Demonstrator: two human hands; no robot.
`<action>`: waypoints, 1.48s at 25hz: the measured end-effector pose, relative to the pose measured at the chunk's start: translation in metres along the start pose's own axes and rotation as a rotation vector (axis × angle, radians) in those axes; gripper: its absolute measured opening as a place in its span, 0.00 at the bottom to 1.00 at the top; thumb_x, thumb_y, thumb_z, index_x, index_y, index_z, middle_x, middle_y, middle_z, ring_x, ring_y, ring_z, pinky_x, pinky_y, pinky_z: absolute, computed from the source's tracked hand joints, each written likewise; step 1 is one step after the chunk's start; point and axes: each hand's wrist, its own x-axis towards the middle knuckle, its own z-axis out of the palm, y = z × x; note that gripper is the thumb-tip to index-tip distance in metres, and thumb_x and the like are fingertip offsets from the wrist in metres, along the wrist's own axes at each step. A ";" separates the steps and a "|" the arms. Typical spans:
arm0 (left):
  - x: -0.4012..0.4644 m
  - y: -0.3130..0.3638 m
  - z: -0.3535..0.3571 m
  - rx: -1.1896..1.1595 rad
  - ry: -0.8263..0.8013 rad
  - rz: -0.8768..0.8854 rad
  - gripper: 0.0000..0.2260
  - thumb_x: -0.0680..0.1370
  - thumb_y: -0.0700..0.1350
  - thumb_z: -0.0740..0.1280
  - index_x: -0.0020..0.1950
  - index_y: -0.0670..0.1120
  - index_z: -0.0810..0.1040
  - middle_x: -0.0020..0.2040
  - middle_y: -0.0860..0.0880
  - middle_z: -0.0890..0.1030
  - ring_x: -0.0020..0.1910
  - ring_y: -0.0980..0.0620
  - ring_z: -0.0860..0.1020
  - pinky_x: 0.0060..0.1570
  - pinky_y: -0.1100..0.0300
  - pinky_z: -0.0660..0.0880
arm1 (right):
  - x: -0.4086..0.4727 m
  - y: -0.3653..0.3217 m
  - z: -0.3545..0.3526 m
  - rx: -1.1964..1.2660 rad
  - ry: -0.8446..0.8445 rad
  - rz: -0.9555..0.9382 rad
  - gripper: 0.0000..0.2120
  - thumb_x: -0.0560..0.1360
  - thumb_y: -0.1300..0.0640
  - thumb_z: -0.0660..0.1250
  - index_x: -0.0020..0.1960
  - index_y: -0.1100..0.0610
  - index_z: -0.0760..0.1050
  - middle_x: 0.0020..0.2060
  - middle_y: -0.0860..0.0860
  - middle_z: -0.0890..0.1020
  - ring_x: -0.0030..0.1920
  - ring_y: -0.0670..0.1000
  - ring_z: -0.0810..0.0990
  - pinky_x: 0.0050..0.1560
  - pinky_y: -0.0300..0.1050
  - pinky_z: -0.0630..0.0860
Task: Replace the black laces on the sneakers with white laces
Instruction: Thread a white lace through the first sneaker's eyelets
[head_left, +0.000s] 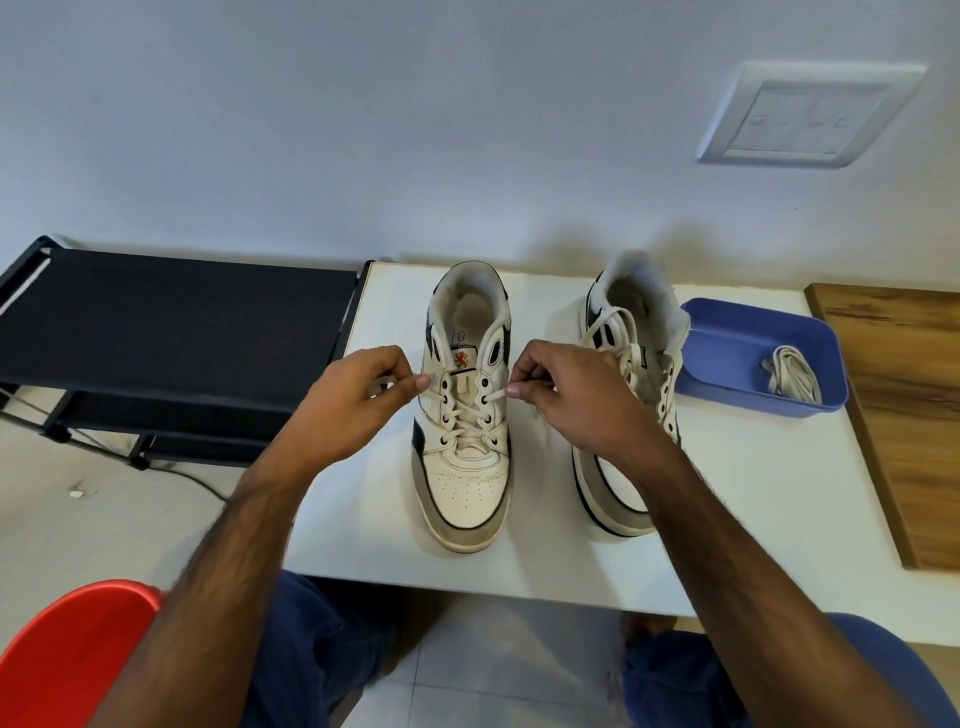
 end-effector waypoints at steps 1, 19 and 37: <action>0.000 0.000 -0.001 -0.047 0.022 0.008 0.16 0.75 0.62 0.64 0.42 0.49 0.77 0.45 0.53 0.83 0.49 0.53 0.81 0.49 0.51 0.79 | 0.000 0.000 0.000 0.013 0.002 0.002 0.02 0.78 0.51 0.71 0.47 0.47 0.79 0.39 0.38 0.80 0.49 0.46 0.81 0.66 0.59 0.67; -0.011 0.022 0.001 -0.492 0.132 0.312 0.19 0.84 0.33 0.60 0.72 0.49 0.70 0.43 0.45 0.82 0.33 0.48 0.72 0.36 0.57 0.72 | -0.004 -0.030 0.019 0.583 0.053 -0.087 0.08 0.81 0.57 0.67 0.57 0.51 0.83 0.46 0.43 0.84 0.49 0.43 0.82 0.51 0.40 0.78; -0.007 0.013 0.005 -0.132 0.017 0.186 0.27 0.82 0.35 0.64 0.77 0.56 0.66 0.43 0.58 0.86 0.40 0.56 0.80 0.45 0.59 0.75 | 0.000 -0.018 -0.008 1.034 0.236 0.030 0.05 0.76 0.65 0.72 0.51 0.64 0.82 0.37 0.52 0.86 0.36 0.44 0.77 0.38 0.36 0.72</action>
